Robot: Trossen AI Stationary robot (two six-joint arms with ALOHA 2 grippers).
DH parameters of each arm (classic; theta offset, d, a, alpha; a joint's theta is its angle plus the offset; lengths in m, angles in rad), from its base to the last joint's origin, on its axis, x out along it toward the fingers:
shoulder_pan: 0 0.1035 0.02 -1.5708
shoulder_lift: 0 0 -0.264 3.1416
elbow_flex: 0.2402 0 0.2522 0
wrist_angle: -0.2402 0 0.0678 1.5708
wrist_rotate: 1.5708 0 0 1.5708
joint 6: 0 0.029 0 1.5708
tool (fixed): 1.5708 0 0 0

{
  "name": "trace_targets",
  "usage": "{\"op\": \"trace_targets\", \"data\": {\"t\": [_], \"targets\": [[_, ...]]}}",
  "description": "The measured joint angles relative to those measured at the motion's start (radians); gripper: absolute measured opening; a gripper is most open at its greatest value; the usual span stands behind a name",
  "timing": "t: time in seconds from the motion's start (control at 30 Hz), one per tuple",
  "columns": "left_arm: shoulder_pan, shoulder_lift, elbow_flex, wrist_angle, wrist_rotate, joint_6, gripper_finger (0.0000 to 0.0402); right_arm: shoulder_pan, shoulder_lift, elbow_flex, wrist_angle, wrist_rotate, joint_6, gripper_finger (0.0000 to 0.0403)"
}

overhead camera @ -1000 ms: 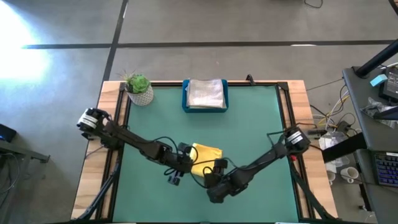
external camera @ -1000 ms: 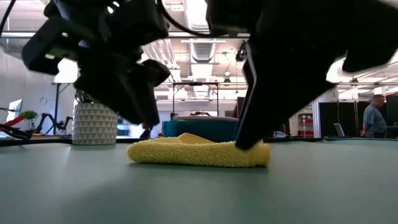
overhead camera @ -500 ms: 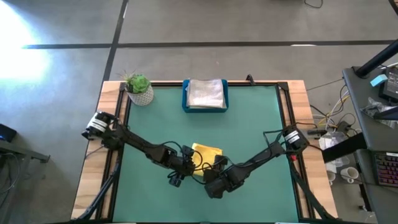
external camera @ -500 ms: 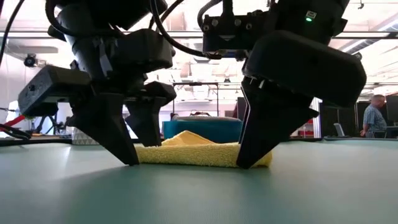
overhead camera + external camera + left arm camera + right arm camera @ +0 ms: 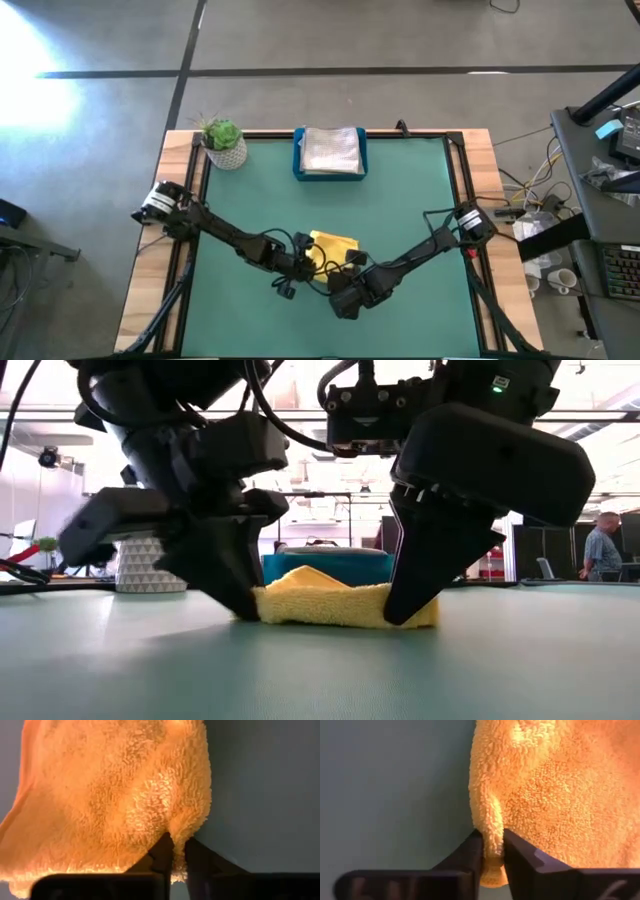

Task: Fold microfiber towels
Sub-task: Put the folded yellow microfiber towel into the blue bin

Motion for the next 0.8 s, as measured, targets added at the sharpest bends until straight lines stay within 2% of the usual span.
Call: {"op": "trace_targets", "data": {"t": [0.07, 0.17, 0.5, 0.8], "targets": [[0.001, 0.0, 0.0, 0.0, -0.002, -0.001, 0.001, 0.0, -0.002, 0.0, -0.001, -0.005, 0.019, 0.0042], [0.001, -0.004, 0.0, -0.001, 0.003, -0.001, 0.0012, 0.0, -0.008, 0.0, -0.007, -0.012, 0.041, 0.0014], [0.002, -0.115, 0.037, -0.132, 0.02, -0.001, 0.0003, 0.0, -0.01, 0.142, -0.182, -0.021, 0.05, 0.0009], [0.024, -0.186, 0.113, -0.291, 0.02, 0.007, 0.0002, -0.013, -0.012, 0.322, -0.457, 0.095, 0.053, 0.0009]]}}
